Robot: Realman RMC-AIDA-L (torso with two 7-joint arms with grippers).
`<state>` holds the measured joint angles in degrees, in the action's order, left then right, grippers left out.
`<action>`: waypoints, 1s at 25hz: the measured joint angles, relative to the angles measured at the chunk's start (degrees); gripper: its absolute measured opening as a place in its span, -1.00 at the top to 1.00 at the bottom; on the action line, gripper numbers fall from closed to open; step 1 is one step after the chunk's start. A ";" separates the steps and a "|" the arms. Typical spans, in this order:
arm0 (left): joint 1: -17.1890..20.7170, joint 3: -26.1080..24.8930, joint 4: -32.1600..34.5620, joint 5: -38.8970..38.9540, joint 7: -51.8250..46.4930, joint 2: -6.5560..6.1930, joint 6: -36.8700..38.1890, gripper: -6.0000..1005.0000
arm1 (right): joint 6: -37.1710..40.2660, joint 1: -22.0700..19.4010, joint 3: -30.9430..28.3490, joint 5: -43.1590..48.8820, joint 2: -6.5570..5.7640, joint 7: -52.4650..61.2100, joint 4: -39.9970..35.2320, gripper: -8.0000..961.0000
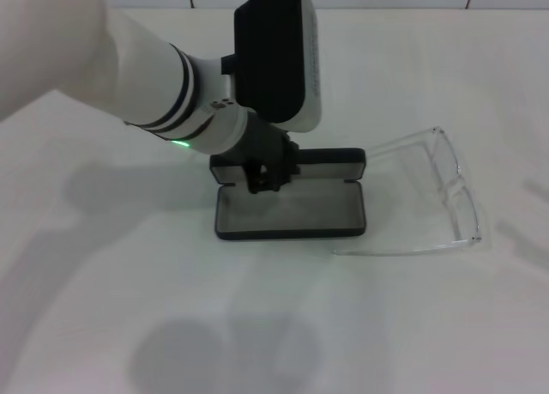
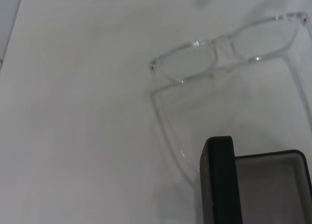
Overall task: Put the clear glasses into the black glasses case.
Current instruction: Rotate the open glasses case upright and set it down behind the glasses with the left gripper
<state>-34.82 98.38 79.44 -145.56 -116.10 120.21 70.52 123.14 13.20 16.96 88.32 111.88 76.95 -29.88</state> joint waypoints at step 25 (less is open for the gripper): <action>-0.07 6.06 -1.91 0.98 -5.16 -0.06 -7.90 0.44 | -0.11 -0.37 0.00 0.01 0.00 -0.23 0.01 -0.81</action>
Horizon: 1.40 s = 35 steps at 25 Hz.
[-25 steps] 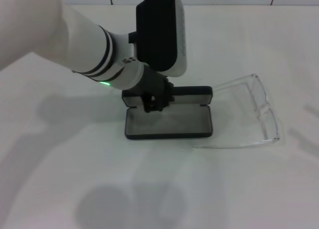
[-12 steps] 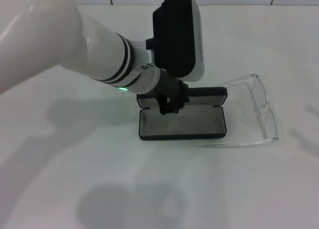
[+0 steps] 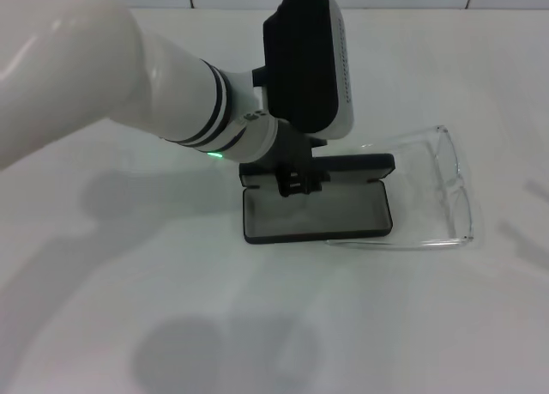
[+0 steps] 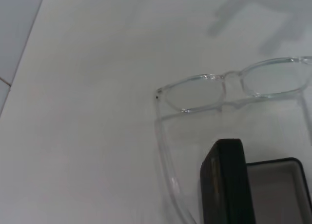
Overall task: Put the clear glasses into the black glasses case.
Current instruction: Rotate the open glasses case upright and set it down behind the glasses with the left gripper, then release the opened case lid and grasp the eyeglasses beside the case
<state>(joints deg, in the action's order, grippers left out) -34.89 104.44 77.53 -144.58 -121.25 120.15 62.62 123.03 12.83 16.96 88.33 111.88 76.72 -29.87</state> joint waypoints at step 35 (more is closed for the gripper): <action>9.79 -33.90 9.22 48.11 20.83 -0.65 20.01 -0.05 | -27.51 21.02 29.51 42.66 1.78 63.50 -38.27 -0.56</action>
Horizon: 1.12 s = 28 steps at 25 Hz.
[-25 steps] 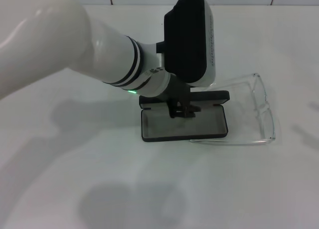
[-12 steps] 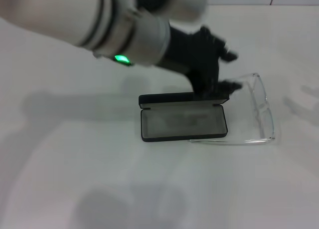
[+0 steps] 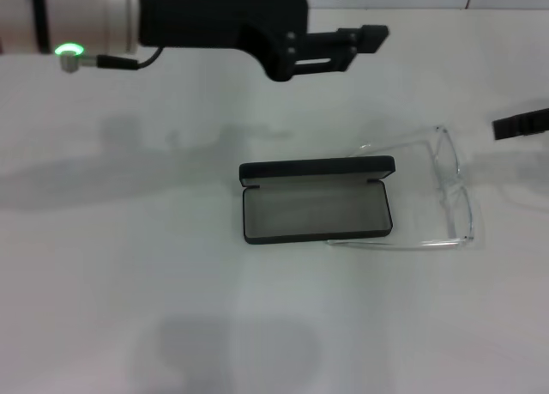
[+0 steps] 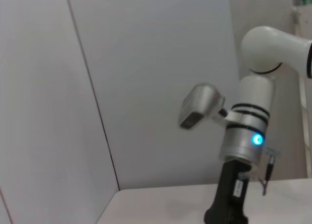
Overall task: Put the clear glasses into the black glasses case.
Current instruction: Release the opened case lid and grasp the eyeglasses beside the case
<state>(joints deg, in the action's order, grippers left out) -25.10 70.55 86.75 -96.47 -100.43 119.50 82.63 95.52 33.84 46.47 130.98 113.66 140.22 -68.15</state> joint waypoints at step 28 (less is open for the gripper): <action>1.84 -4.39 -8.54 7.40 9.39 -0.07 4.59 -0.05 | -7.47 15.44 17.11 19.74 2.19 15.07 11.98 -0.41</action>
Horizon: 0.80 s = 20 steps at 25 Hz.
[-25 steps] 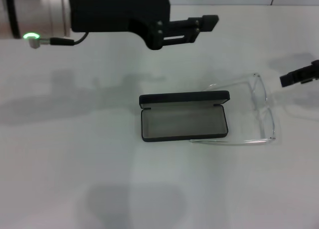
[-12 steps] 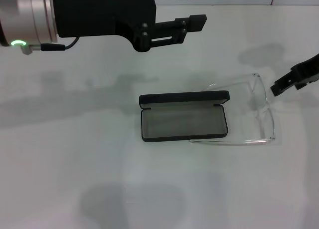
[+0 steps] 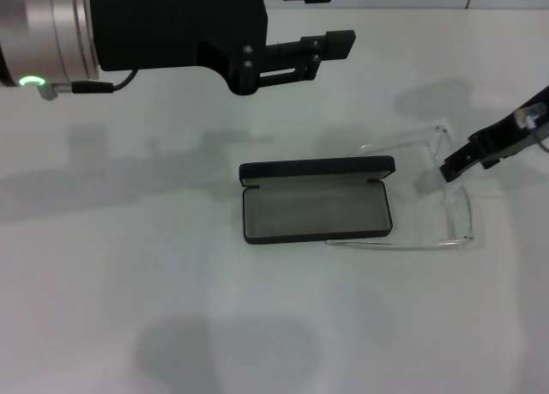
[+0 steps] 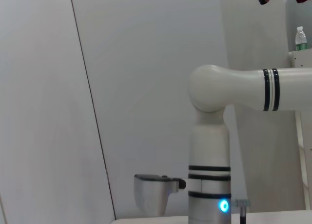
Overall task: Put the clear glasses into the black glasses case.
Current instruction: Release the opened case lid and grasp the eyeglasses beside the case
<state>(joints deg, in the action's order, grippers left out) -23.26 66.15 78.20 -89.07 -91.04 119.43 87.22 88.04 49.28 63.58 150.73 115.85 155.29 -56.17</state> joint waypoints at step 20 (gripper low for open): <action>-0.74 -0.15 -1.99 -0.28 0.25 0.02 -0.07 -0.05 | -3.00 2.34 6.39 3.26 0.06 0.76 4.53 -0.39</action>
<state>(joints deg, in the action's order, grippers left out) -24.00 66.00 76.21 -89.36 -90.79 119.44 87.15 85.04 51.62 69.97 153.99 115.92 156.04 -51.64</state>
